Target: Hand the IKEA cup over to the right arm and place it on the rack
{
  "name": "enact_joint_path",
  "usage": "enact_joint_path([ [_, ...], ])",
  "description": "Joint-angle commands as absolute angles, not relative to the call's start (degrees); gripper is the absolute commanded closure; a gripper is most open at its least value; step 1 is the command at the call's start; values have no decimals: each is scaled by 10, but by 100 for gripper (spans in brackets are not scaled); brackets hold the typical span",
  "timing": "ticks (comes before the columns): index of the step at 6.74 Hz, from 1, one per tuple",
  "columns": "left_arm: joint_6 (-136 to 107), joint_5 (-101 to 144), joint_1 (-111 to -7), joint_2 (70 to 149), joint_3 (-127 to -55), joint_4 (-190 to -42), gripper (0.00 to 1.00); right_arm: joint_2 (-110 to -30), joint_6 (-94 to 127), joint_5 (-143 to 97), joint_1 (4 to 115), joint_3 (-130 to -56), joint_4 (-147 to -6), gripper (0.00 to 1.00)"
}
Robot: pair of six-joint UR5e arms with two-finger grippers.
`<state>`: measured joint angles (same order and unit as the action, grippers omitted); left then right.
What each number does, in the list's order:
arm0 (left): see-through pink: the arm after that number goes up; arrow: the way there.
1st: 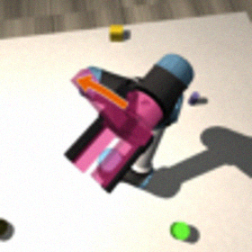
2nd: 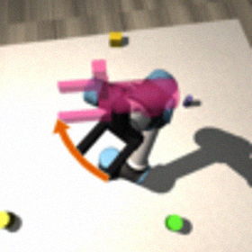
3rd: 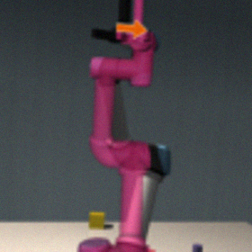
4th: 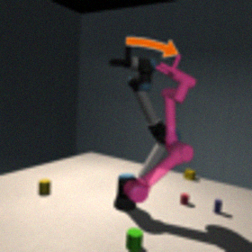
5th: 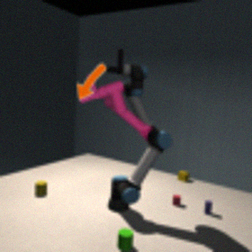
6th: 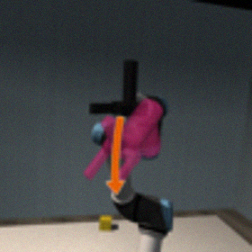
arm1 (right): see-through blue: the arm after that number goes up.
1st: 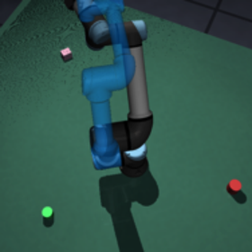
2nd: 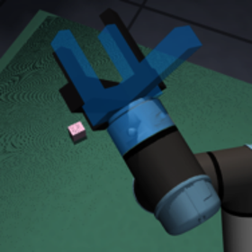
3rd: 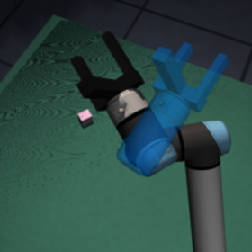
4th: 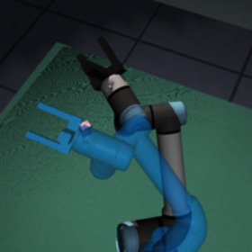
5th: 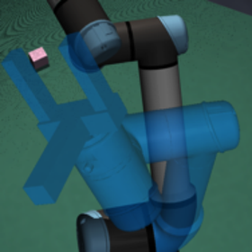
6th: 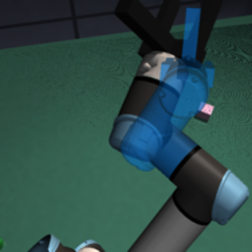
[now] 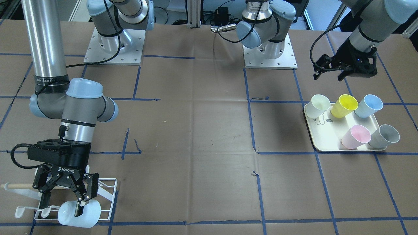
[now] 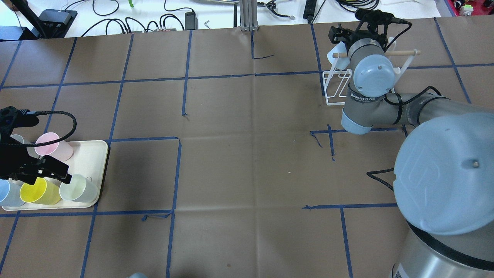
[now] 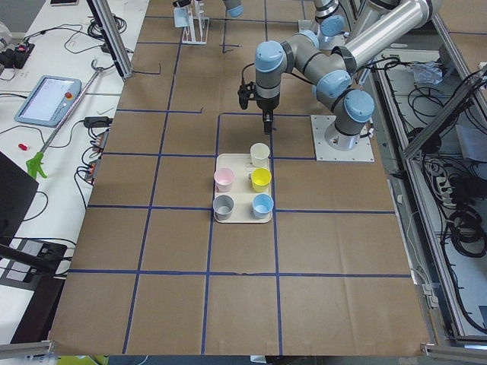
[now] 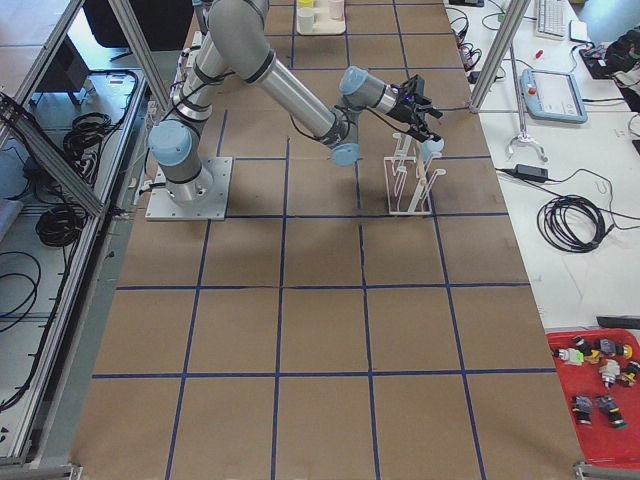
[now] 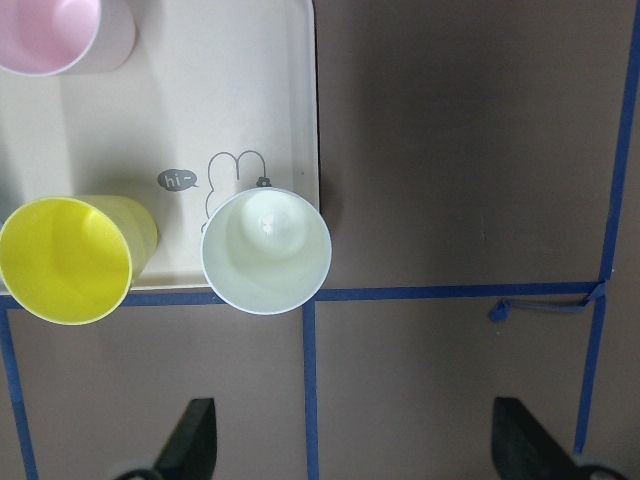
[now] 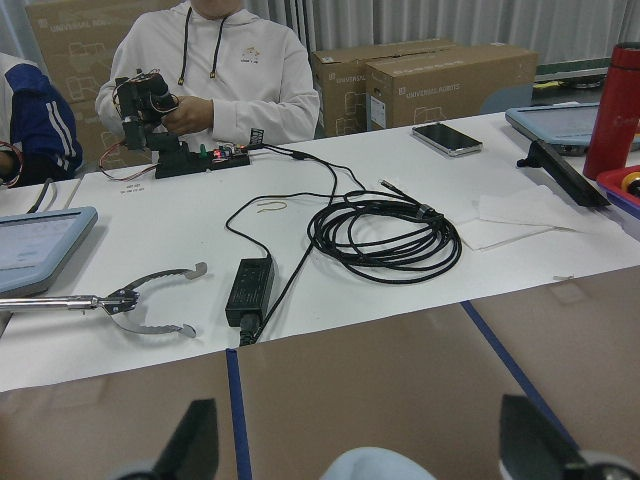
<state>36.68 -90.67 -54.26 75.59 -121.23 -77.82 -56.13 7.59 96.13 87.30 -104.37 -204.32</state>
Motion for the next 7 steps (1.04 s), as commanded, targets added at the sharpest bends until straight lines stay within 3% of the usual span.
enact_joint_path([
  [1,368,-905,-541,767,-1285,-665,4,-584,76,961,880,-1029,-2029,0],
  [4,368,-904,-541,819,-1339,-546,4,-683,93,957,886,-1054,-1973,0],
  [7,368,-905,-548,858,-1342,-520,5,-807,288,857,918,-1158,-1951,0],
])
